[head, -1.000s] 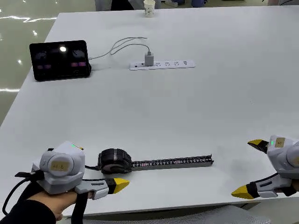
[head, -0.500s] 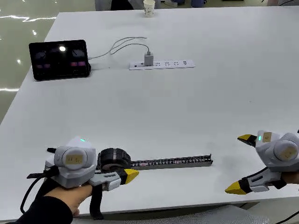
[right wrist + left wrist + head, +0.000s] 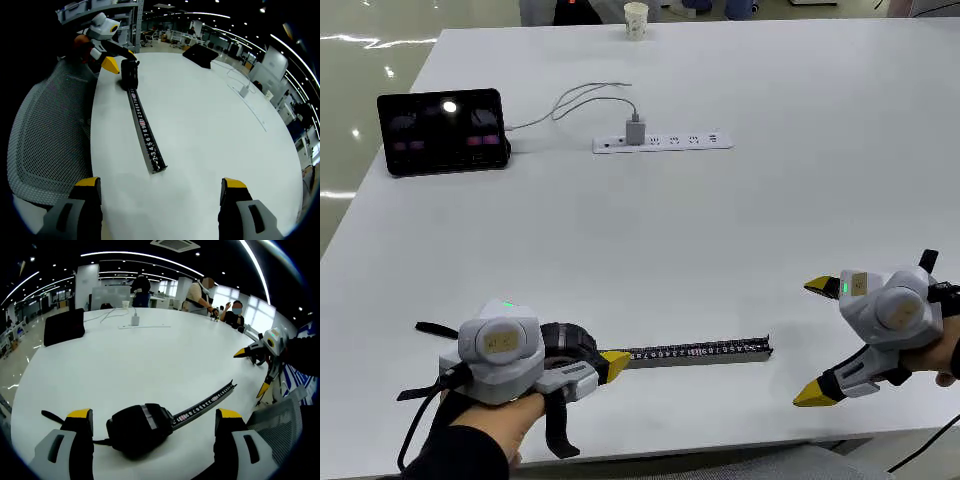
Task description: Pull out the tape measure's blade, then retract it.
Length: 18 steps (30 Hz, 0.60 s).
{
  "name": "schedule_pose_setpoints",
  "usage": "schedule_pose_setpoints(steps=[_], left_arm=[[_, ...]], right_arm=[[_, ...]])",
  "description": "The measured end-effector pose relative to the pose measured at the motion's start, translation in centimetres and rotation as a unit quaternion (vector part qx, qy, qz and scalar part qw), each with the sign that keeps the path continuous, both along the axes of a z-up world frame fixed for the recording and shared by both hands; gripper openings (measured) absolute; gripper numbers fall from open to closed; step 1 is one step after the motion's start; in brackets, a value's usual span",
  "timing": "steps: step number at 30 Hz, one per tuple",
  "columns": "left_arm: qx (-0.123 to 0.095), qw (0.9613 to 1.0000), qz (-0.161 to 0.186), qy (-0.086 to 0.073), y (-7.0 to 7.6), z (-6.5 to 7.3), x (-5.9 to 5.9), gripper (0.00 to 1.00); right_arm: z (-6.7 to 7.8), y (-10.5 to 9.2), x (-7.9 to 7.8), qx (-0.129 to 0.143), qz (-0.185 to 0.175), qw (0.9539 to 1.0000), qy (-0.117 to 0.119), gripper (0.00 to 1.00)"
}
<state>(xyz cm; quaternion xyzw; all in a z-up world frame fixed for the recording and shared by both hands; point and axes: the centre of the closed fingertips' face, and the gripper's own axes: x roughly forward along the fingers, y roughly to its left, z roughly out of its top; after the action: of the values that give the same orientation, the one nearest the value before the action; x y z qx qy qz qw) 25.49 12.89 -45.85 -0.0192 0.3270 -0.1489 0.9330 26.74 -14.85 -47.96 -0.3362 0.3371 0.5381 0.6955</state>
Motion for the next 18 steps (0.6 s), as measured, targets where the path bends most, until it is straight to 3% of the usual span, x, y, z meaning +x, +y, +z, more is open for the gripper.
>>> schedule_pose_setpoints(steps=[6, 9, 12, 14, 18], left_arm=[[0.012, 0.9993, 0.035, -0.010, 0.6, -0.3, 0.9, 0.99], [0.022, 0.9987, 0.043, -0.020, 0.9, -0.9, 1.0, 0.99], [0.009, 0.9984, 0.043, -0.034, 0.5, -0.8, 1.1, 0.99], [0.012, 0.9980, 0.047, -0.039, 0.5, -1.0, 1.2, 0.99], [0.005, 0.9977, 0.058, -0.034, 0.1, -1.6, 0.9, 0.99]], right_arm=[[-0.4, 0.8, 0.1, 0.002, 0.032, 0.9995, 0.000, 0.98], [-0.6, 1.0, 0.2, -0.006, 0.048, 0.9988, -0.004, 0.88], [-0.6, 1.4, 0.4, -0.006, 0.047, 0.9989, 0.003, 0.90], [-0.6, 1.6, 0.5, -0.009, 0.056, 0.9984, 0.002, 0.89], [-0.6, 2.3, 0.6, -0.006, 0.074, 0.9972, 0.007, 0.83]])
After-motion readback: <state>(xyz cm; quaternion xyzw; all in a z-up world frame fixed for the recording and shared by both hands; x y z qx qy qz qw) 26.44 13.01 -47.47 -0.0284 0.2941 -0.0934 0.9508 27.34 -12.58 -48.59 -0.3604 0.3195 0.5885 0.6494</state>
